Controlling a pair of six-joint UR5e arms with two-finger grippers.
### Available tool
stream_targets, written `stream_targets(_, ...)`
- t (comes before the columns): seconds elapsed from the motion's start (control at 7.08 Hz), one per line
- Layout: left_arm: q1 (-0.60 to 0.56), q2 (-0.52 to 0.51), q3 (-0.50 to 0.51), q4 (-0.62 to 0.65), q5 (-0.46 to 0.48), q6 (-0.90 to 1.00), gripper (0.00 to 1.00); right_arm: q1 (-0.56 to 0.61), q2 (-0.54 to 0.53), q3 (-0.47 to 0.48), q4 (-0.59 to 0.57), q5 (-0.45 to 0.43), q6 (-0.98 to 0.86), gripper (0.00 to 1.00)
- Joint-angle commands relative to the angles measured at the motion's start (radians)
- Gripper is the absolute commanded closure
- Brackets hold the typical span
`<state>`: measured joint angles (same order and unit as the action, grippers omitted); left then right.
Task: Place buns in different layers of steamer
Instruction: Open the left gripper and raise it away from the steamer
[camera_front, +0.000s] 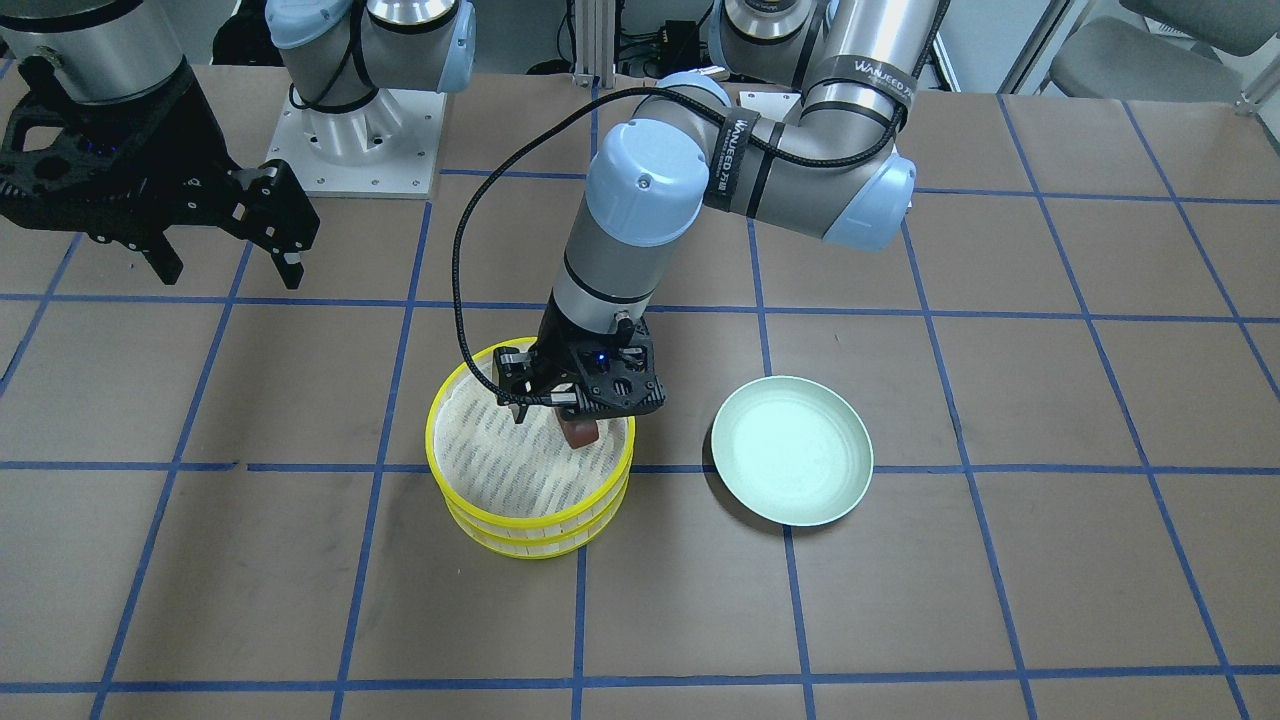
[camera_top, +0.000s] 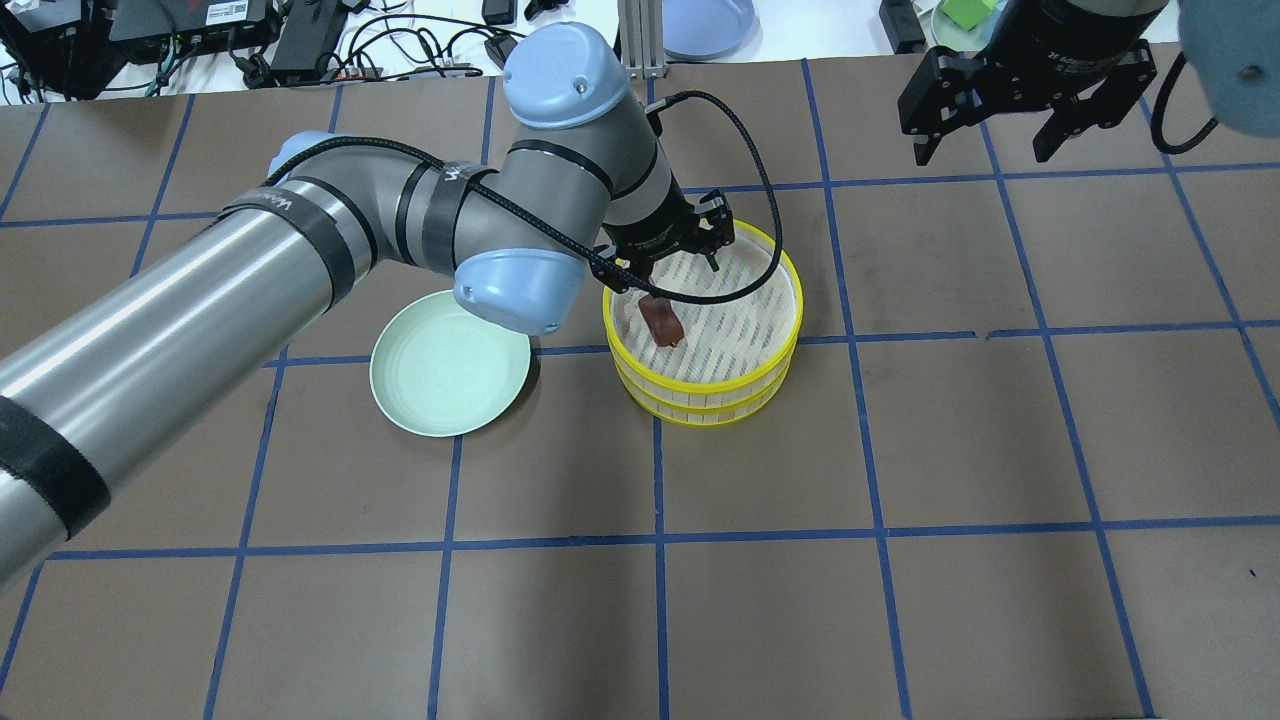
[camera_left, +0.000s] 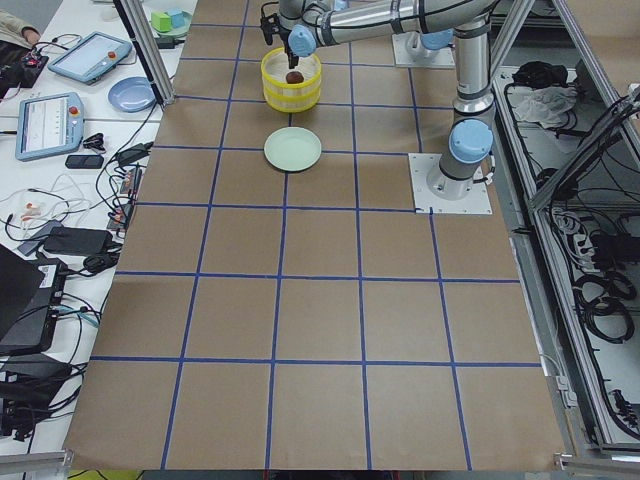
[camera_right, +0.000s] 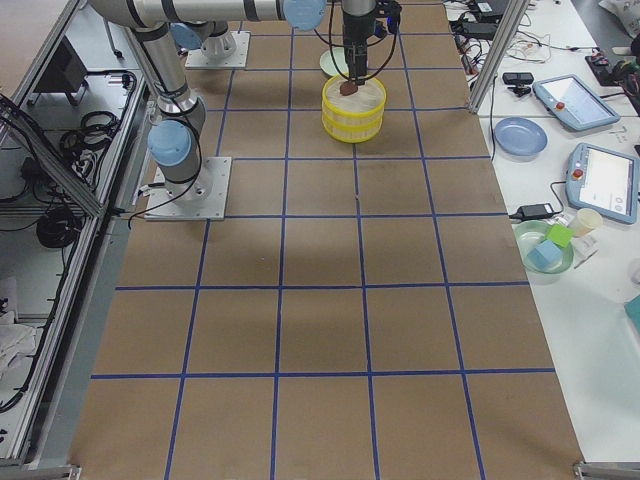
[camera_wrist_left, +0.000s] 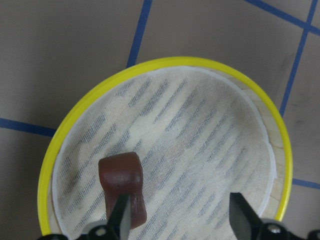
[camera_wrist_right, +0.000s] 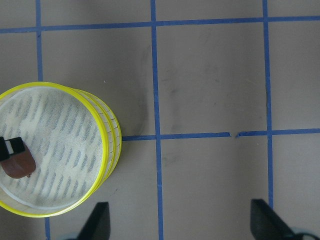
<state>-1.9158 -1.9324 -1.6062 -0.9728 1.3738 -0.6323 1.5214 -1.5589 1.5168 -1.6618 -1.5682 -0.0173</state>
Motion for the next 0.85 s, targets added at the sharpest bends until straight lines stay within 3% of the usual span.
stream_targets(0.0, 0.067, 0.07, 0.005, -0.058, 0.062, 0.144, 0.11, 0.0, -0.001, 0.002, -0.006, 0.002, 0.005, 0.0)
stream_targets(0.14, 0.102, 0.111, 0.002, -0.134, 0.182, 0.243, 0.08, 0.0, -0.001, 0.003, -0.004, 0.002, 0.005, 0.0)
stream_targets(0.28, 0.151, 0.162, 0.003, -0.209, 0.218, 0.354, 0.0, 0.0, -0.001, 0.003, -0.004, 0.002, 0.005, 0.0)
stream_targets(0.56, 0.252, 0.294, 0.043, -0.431, 0.225, 0.449, 0.0, 0.0, -0.001, 0.003, -0.004, 0.002, 0.005, 0.0)
stream_targets(0.71, 0.309, 0.335, 0.054, -0.473, 0.232, 0.52, 0.0, 0.0, -0.001, 0.003, -0.004, 0.002, 0.005, 0.0)
